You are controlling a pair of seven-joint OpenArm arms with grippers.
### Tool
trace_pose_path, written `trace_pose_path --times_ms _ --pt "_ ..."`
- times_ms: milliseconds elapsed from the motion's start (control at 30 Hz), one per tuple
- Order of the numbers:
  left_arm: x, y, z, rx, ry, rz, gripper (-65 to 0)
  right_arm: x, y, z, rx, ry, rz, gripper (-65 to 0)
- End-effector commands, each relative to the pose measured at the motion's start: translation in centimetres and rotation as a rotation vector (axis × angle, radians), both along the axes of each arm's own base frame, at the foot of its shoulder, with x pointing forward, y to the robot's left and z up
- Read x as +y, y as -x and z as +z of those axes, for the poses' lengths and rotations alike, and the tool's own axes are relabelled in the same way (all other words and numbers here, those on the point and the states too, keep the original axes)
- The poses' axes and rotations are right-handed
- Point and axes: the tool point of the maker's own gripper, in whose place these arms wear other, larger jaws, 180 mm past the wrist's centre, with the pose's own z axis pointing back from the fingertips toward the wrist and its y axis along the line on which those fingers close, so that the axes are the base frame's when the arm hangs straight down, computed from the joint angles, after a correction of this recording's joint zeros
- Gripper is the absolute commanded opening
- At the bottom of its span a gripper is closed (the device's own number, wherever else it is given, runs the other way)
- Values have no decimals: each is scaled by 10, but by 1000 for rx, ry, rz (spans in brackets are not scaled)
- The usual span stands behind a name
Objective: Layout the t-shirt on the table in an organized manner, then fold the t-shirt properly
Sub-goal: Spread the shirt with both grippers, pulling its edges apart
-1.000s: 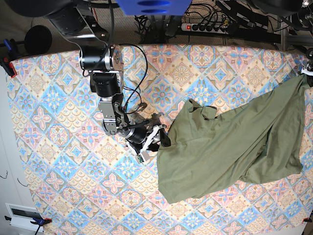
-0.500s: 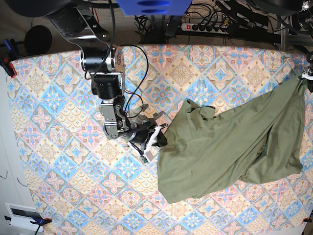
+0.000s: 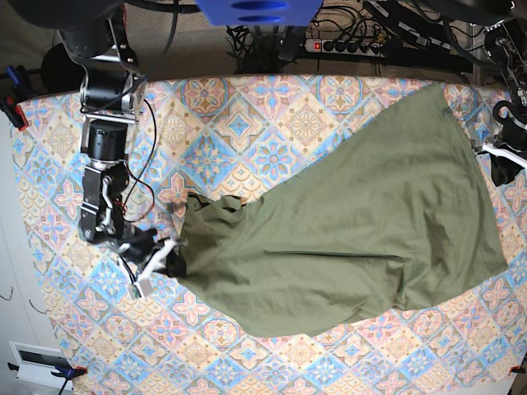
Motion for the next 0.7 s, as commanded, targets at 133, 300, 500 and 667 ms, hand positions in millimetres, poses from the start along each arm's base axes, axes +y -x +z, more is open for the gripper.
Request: trace_pose_path --times_ms 133,300,500,667 --pt "-16 -5 -5 23 9 -48 -531 -73 8 18 -56 36 -113 -644" --pt "-49 -2 -33 125 62 -128 -530 -123 43 1 -16 105 -181 -644" --pt "-86 14 -44 189 205 -188 -479 -138 73 -15 27 164 -176 -644" --pt "-106 31 -50 239 310 -228 -372 -153 77 -13 23 161 -218 -644"
